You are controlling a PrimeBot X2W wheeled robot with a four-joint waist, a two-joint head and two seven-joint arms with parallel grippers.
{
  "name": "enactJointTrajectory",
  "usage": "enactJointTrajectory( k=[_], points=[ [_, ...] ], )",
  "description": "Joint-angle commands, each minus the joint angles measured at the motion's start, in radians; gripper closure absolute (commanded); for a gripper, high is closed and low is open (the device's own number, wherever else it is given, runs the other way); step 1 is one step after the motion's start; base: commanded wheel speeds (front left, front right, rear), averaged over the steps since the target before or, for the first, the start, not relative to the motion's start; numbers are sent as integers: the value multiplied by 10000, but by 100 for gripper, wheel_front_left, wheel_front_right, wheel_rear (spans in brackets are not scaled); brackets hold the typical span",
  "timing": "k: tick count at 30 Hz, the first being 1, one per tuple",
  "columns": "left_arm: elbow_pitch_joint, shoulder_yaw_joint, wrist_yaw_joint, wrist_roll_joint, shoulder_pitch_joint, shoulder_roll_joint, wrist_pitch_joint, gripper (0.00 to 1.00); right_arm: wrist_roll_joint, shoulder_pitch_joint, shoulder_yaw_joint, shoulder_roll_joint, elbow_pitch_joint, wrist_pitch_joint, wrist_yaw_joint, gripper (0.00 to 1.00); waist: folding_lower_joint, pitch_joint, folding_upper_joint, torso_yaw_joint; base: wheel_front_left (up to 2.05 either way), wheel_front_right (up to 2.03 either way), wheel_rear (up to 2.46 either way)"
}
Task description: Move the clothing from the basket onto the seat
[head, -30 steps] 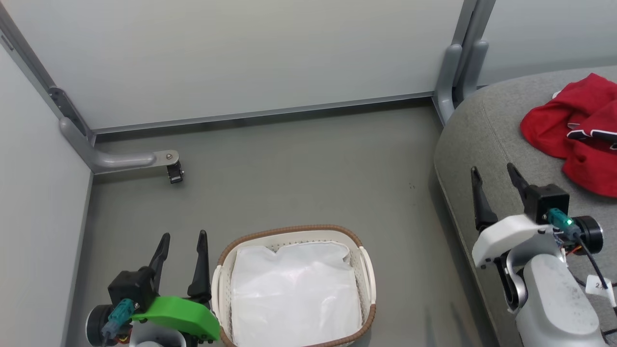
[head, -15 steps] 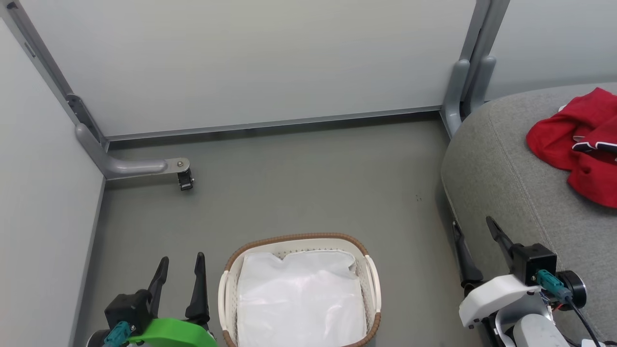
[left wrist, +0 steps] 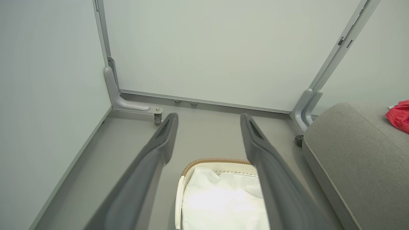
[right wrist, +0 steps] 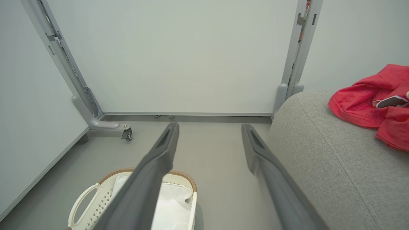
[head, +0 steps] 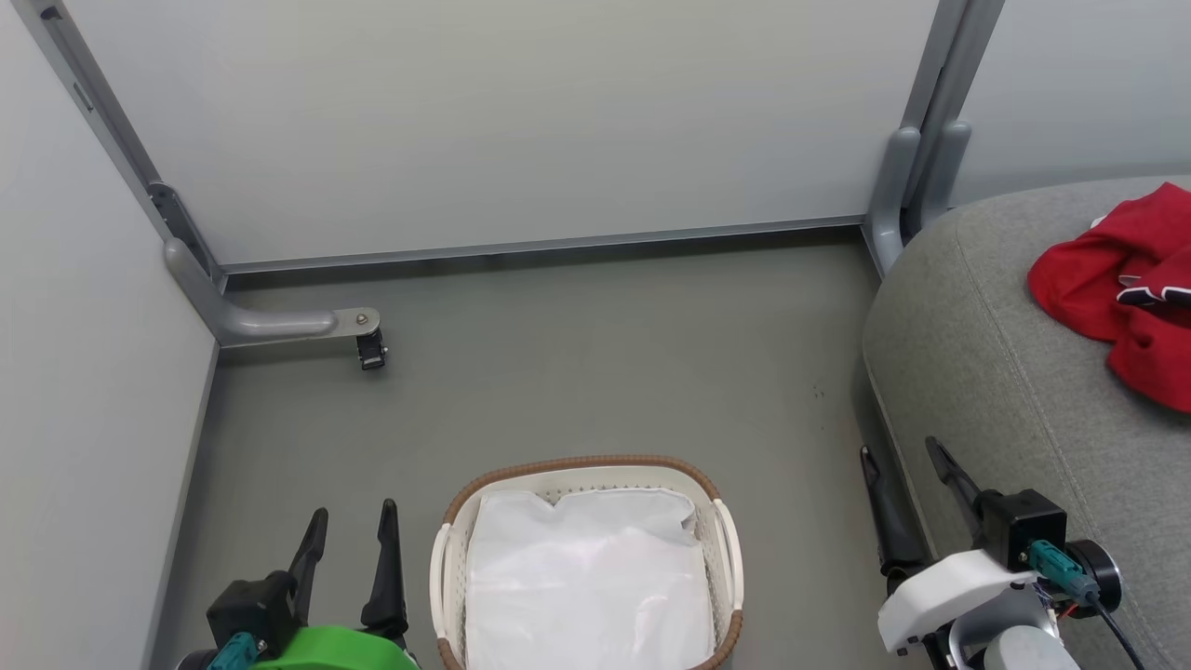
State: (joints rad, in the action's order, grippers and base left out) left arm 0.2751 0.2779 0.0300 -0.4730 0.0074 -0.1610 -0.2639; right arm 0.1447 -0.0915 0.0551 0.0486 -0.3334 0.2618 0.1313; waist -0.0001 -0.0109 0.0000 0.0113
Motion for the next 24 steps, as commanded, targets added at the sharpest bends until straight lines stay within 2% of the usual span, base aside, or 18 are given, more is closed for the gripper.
enactJointTrajectory(
  k=[1,17,18,24],
  points=[
    [11,-60,-45,142,116,53,-7,0,79,175,19,37,47,46,-11,0,1,-16,0,27,0,0,0],
    [211,-308,-252,90,219,229,0,0,258,219,111,36,-26,46,-11,0,1,-32,0,60,0,0,0],
    [231,-306,-266,97,207,229,3,100,270,235,94,36,-34,46,-11,100,1,-30,0,64,0,0,0],
    [579,-242,-248,-50,64,251,72,100,477,200,109,-58,-372,-92,2,100,1,-31,0,60,0,0,0]
  ],
)
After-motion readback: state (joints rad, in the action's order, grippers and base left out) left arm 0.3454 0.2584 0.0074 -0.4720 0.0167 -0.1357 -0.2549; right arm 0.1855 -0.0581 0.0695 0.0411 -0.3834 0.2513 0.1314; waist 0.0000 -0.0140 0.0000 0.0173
